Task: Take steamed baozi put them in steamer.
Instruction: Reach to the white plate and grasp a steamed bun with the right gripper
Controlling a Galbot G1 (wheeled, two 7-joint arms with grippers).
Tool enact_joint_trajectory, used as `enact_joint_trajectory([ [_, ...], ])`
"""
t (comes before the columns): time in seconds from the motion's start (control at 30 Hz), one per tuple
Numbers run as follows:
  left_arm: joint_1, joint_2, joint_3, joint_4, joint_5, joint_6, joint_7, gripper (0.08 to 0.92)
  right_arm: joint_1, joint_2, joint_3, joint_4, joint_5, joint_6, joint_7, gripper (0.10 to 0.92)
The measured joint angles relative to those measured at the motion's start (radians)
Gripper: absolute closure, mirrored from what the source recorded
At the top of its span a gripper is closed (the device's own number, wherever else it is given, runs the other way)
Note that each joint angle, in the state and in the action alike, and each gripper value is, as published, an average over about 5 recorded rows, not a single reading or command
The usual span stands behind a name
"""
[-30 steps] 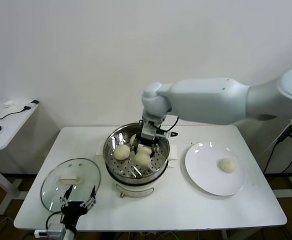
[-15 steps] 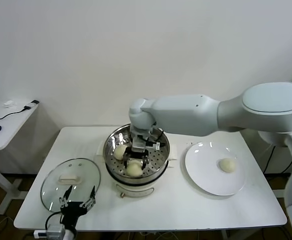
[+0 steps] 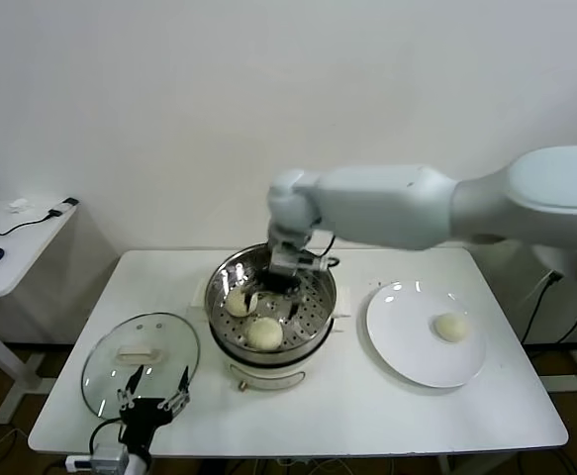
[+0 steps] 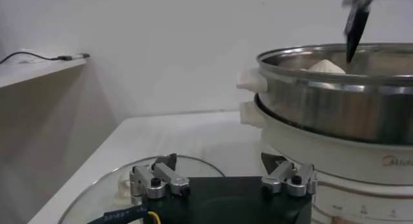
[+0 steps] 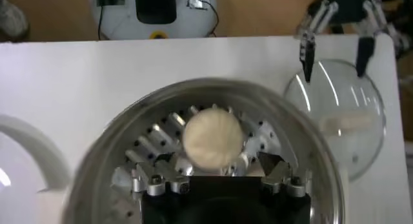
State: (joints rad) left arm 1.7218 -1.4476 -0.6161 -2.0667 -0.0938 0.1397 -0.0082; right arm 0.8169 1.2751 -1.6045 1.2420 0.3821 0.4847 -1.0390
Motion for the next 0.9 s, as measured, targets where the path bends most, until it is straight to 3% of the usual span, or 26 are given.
enact_joint_trajectory([
  [0.4,-0.014,0.004,0.000,0.009,-0.005,-0.002,0.004,0.177,0.123,-0.379,-0.174,0.001,0.125,-0.328,-0.016,0.203],
  [0.63,-0.010,-0.001,-0.006,0.019,0.000,-0.001,0.006,0.177,0.002,-0.539,-0.141,-0.037,0.074,-0.445,-0.008,0.203],
  [0.9,-0.002,-0.016,-0.010,0.022,0.012,0.000,0.008,0.177,-0.221,-0.591,0.008,-0.141,-0.021,-0.509,0.011,0.203],
])
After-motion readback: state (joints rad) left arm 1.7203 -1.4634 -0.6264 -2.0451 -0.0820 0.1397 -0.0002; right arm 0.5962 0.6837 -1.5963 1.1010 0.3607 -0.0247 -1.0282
